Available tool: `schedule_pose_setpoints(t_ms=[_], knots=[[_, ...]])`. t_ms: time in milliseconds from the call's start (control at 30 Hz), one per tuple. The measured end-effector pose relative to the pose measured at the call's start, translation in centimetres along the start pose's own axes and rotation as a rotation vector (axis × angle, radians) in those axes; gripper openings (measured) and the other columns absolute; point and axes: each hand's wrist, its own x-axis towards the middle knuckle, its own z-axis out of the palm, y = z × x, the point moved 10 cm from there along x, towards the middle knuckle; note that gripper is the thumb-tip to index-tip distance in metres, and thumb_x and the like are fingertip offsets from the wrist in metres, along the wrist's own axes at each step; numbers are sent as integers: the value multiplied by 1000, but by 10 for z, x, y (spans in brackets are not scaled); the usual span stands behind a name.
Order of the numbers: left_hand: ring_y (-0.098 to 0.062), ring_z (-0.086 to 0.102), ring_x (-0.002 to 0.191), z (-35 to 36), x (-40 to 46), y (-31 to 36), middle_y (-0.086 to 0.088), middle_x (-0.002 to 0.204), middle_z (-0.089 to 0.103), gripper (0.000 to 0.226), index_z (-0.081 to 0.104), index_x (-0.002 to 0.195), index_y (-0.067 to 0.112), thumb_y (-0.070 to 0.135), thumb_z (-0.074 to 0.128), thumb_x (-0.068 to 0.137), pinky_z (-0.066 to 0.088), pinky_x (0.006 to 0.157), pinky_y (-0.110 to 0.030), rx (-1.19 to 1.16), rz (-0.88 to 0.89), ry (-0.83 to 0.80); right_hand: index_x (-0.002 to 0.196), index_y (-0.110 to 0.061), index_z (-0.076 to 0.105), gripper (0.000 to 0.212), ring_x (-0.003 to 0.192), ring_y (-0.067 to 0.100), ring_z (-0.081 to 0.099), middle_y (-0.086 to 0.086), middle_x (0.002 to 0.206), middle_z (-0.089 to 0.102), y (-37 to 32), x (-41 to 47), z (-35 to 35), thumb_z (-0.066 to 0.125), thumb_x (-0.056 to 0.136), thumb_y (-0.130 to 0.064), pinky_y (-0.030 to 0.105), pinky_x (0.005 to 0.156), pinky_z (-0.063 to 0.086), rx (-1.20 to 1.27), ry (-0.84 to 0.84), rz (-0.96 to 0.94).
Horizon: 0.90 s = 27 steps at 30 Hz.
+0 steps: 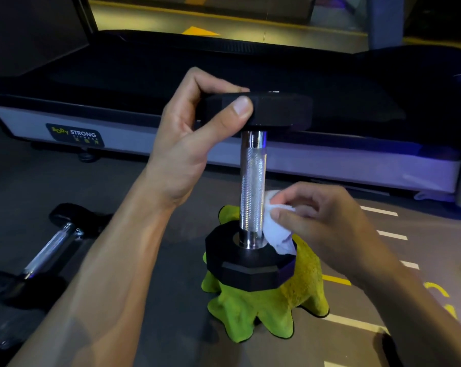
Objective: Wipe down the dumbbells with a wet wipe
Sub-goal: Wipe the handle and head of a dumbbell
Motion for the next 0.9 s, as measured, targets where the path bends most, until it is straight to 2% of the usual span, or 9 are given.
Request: schedule_pose_setpoints(t_ms=[100,200,300,367,467,533,600,767,900], knots=[[-29,60,110,-1,0,-1,-40,125,57,15,59,103,21,27,69,93,51,97,-41,0,-4,3,85,-24,77,11,67,-1,63,-15,70,70,-28,-7,-29,78,85,-13,7,62,43,-434,261,-176],[-30,60,111,-1,0,-1,-40,125,57,15,59,103,22,27,69,93,51,97,-40,1,-1,-1,83,-17,77,8,65,24,63,3,72,70,-55,-8,-24,80,82,-10,35,64,54,-734,254,-353],[-30,60,110,0,0,0,-40,124,57,15,59,103,21,26,69,93,51,96,-37,-3,3,5,88,-23,74,5,66,32,65,2,71,71,-64,-4,-20,77,85,-22,41,62,55,-782,215,-418],[-29,59,109,-1,0,-1,-40,124,57,17,59,103,19,27,69,92,51,95,-35,2,5,11,91,-25,72,6,74,34,68,2,78,73,-66,-2,-21,71,88,-30,43,64,55,-777,230,-430],[-28,59,109,-1,1,-1,-40,124,58,18,59,103,18,26,70,92,51,96,-37,-2,3,16,83,-18,73,8,84,31,65,3,96,70,-69,-2,-29,79,86,-24,39,69,51,-726,270,-443],[-29,59,110,-2,1,-1,-39,125,58,18,59,103,19,27,70,92,51,96,-39,0,-1,19,78,-17,72,14,72,26,60,1,83,67,-65,1,-35,83,84,-23,35,63,44,-731,282,-410],[-30,59,110,-1,1,-2,-39,125,58,19,58,103,18,27,70,92,51,97,-41,2,-4,19,78,-18,73,13,63,27,59,0,68,67,-63,3,-33,78,85,-29,34,59,45,-738,260,-403],[-32,59,111,-1,1,-2,-39,125,58,17,59,102,20,27,70,91,50,98,-43,3,-1,21,91,-25,70,18,62,33,62,1,64,69,-64,2,-28,63,87,-41,42,58,54,-742,240,-414],[-31,59,111,0,1,-2,-40,124,57,17,59,102,20,27,70,92,50,97,-42,3,0,17,89,-23,66,15,79,34,65,-2,90,71,-63,5,-33,67,89,-38,44,65,54,-768,259,-428]])
